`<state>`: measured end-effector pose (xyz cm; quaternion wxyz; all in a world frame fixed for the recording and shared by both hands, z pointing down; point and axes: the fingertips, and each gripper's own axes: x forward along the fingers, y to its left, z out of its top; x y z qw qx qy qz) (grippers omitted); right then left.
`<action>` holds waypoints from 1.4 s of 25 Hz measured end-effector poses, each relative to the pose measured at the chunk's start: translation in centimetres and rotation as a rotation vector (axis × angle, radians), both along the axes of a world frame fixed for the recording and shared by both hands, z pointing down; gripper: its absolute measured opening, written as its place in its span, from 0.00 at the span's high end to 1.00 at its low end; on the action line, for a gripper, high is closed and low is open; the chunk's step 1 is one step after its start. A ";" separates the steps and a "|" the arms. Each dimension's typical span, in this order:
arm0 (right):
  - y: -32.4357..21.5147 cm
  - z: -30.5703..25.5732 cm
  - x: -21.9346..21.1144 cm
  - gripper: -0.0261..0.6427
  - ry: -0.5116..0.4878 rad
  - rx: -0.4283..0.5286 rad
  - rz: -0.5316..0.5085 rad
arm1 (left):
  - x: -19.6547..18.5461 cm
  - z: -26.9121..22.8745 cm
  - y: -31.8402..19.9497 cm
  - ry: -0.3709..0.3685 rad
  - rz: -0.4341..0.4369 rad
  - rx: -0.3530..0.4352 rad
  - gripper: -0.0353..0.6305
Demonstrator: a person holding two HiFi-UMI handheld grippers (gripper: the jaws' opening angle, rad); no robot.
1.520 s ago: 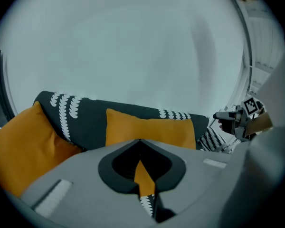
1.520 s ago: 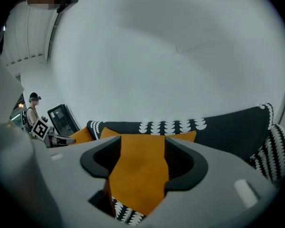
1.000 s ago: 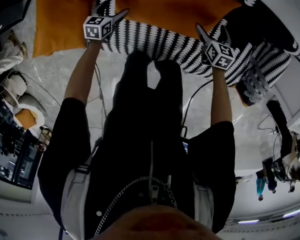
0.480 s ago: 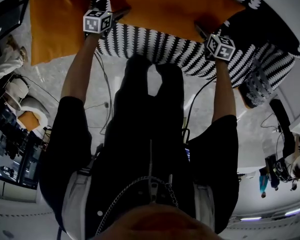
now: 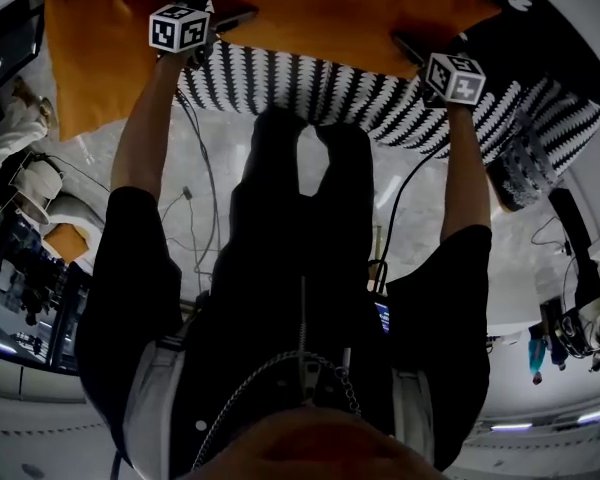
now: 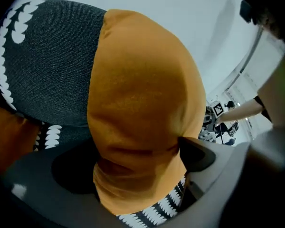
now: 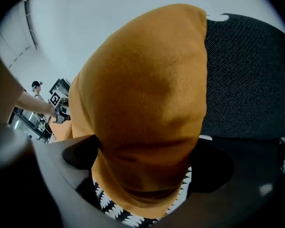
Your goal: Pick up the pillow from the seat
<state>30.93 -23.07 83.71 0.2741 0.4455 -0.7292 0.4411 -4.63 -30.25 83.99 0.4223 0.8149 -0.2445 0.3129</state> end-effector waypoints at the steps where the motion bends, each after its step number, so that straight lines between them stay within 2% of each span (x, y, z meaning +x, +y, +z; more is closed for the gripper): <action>1: 0.2 -0.1 -0.1 0.08 -0.003 -0.001 -0.002 | 0.1 -0.2 0.2 0.011 0.000 -0.001 0.13; 4: 0.6 -0.2 -0.4 0.09 0.009 -0.006 -0.024 | 0.8 -0.8 0.8 0.032 0.006 0.002 0.20; 7: 1.0 -0.7 -0.5 0.15 0.023 -0.017 -0.031 | 1.5 -1.6 1.6 0.043 0.013 0.001 0.26; 12: 2.8 -2.8 -1.6 0.23 0.066 -0.041 -0.023 | 1.3 -3.9 3.5 0.022 0.047 0.024 0.34; 16: 5.3 -4.8 -3.2 0.27 0.069 -0.074 -0.015 | 0.5 -6.4 6.2 0.021 0.042 0.023 0.37; 20: 8.8 -7.4 -3.3 0.28 0.063 -0.131 -0.002 | 0.4 -9.3 9.9 0.029 0.017 0.009 0.38; 23: 11.3 -10.0 -3.5 0.28 0.065 -0.137 0.004 | 0.2 -11.7 12.4 0.040 0.001 0.008 0.38; 30: 13.0 -17.7 -2.9 0.28 0.080 -0.058 0.025 | 0.9 -19.5 13.7 0.069 -0.006 0.104 0.38; 35: 11.7 -23.1 -2.7 0.28 0.075 0.044 0.046 | 1.1 -25.5 12.1 0.079 -0.015 0.225 0.38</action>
